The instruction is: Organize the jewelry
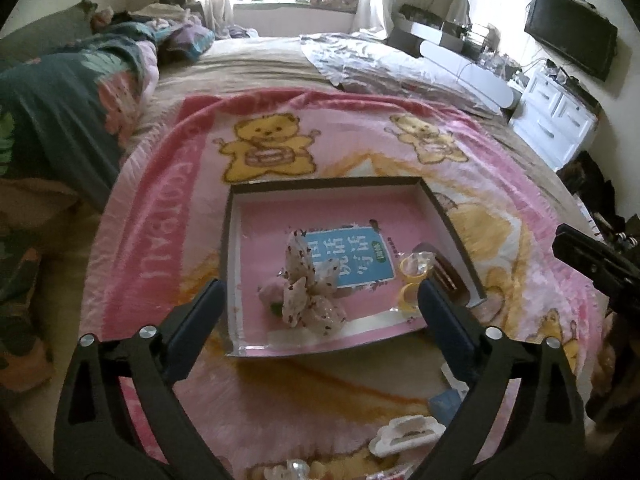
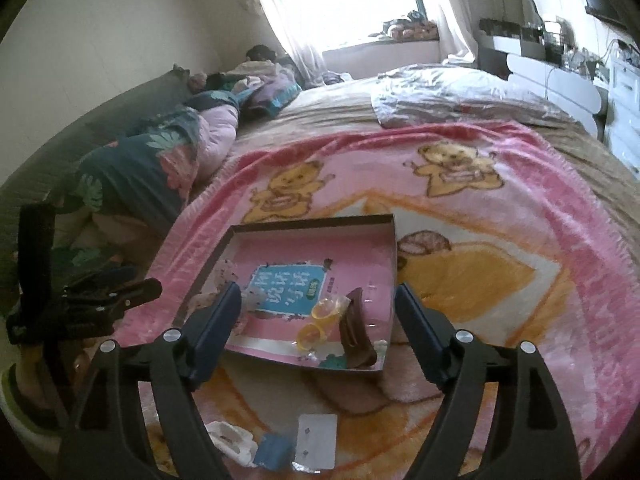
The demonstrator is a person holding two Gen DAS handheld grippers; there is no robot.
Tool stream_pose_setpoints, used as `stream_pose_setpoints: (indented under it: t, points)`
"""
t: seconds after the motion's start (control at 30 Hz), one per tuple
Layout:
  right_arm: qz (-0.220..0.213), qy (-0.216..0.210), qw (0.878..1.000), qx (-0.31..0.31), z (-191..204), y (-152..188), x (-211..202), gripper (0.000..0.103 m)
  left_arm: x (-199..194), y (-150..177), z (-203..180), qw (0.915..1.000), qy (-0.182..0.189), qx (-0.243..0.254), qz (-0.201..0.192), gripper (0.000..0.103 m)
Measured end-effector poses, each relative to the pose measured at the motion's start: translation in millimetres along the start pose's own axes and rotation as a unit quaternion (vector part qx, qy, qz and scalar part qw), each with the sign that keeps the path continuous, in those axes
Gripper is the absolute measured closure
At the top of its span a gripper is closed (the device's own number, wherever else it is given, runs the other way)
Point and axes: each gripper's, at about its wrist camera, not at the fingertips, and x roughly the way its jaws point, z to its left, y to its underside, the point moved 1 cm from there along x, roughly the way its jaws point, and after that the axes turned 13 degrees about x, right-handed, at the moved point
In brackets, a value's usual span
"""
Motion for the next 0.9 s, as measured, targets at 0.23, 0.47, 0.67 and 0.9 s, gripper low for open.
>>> stream_pose_setpoints:
  t: [0.23,0.47,0.67,0.9]
  points:
    - [-0.024,-0.002,1.000,-0.018,13,5,-32,0.017,-32,4,-5,0.9997,-0.010,-0.003,-0.021,0.009]
    - [-0.039,-0.008,0.999,-0.031,24,17,-59,0.014,-59,14,-12,0.9991,-0.021,-0.001,-0.038,0.009]
    - [-0.049,-0.016,0.998,-0.037,30,26,-78,0.013,-77,25,-15,0.9984,-0.031,0.000,-0.047,0.009]
    - [-0.052,-0.018,0.998,-0.042,31,40,-94,0.012,-94,42,-20,0.9978,-0.037,-0.002,-0.055,0.009]
